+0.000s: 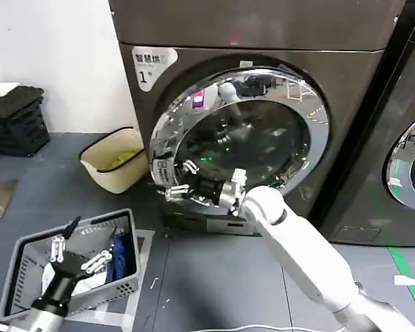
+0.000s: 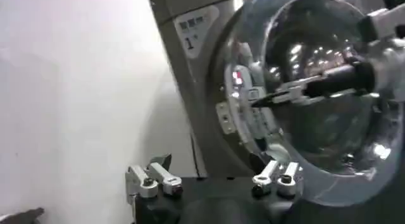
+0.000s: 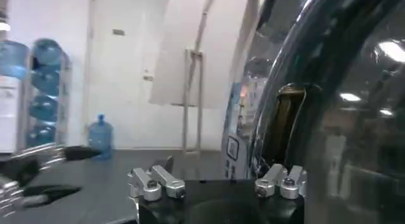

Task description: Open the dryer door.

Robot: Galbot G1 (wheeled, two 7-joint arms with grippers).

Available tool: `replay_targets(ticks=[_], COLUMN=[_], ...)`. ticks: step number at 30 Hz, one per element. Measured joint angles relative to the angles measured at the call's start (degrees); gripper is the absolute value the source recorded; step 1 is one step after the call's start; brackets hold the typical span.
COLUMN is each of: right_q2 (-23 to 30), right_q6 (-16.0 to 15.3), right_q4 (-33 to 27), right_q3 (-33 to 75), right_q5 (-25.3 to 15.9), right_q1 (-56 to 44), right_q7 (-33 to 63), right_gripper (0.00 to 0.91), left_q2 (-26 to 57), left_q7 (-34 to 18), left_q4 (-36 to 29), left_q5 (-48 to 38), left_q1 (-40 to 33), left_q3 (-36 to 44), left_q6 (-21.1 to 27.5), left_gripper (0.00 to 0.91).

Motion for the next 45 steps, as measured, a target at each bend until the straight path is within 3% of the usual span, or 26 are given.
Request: replay_targets(ticks=[21,31,45], right_q2=[-7.75,-11.07,-15.78], right_q6=[1.69,2.17,2.10], right_q4=[4.61,5.72,10.08], right_q3=[1.85,4.11,9.67], right_q5=[2.63,6.34,7.65], right_q1=[-2.23,-3.66,-9.16], right_q7=[-15.08,-22.89,-31.02], right_gripper=[0.907,0.907,0.907], left_q2=[4.18,7.23,14.39], left_q7=[0.03,0.39,0.66], left_q4=[-0.27,0.65,4.43], left_q5=[-4.15,-5.38,-6.20], left_q1=[-2.68,-4.61,-11.02], left_q3=[-3.08,-3.78,1.92], left_q6=[3.00,3.65,5.53], left_gripper=[0.907,0.907,0.907])
